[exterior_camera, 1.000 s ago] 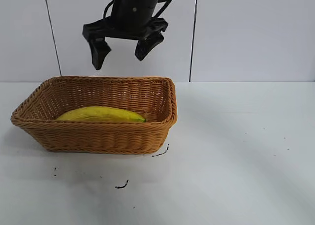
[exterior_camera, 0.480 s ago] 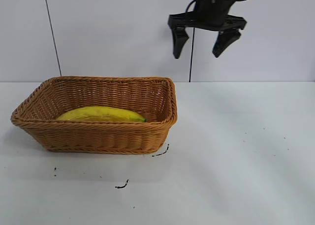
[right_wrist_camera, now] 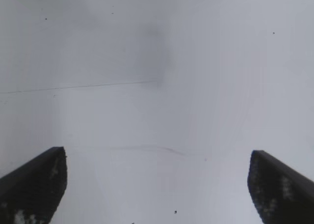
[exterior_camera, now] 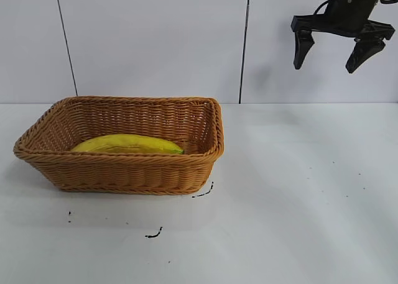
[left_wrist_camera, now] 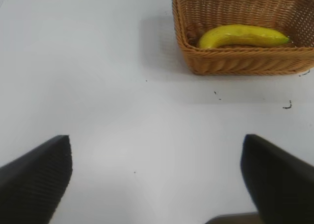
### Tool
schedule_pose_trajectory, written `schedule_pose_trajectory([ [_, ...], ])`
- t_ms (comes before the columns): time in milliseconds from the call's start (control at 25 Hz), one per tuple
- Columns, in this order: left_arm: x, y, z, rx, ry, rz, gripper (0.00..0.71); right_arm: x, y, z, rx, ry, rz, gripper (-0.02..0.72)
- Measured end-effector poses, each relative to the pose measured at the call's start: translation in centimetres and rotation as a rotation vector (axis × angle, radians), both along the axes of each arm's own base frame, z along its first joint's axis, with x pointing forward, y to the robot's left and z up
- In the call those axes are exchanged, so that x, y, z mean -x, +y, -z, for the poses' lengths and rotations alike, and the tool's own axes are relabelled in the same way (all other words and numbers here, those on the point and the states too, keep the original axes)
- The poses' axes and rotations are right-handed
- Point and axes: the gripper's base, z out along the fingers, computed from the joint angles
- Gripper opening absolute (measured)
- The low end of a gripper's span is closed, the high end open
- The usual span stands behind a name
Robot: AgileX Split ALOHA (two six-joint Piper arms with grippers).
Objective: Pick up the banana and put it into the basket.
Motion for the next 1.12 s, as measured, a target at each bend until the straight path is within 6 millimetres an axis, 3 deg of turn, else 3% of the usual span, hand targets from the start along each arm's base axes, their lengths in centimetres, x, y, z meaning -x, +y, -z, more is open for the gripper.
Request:
schedule_pose_trajectory([
  [200, 0.0, 0.0, 0.0, 0.0, 0.0, 0.0, 0.693, 2.2, 0.0, -1.0, 0.004, 0.04, -0.007, 0.69],
  [400, 0.0, 0.0, 0.0, 0.0, 0.0, 0.0, 0.693, 7.1, -0.2, -3.6, 0.006, 0.078, -0.007, 0.69],
  [600, 0.0, 0.0, 0.0, 0.0, 0.0, 0.0, 0.693, 14.5, -0.4, -5.9, 0.008, 0.114, -0.011, 0.69],
  [840, 0.0, 0.0, 0.0, 0.0, 0.0, 0.0, 0.693, 24.5, -0.6, -7.3, 0.01, 0.109, -0.015, 0.69],
  [1120, 0.0, 0.0, 0.0, 0.0, 0.0, 0.0, 0.693, 34.3, -0.9, -5.8, 0.007, -0.014, -0.011, 0.69],
])
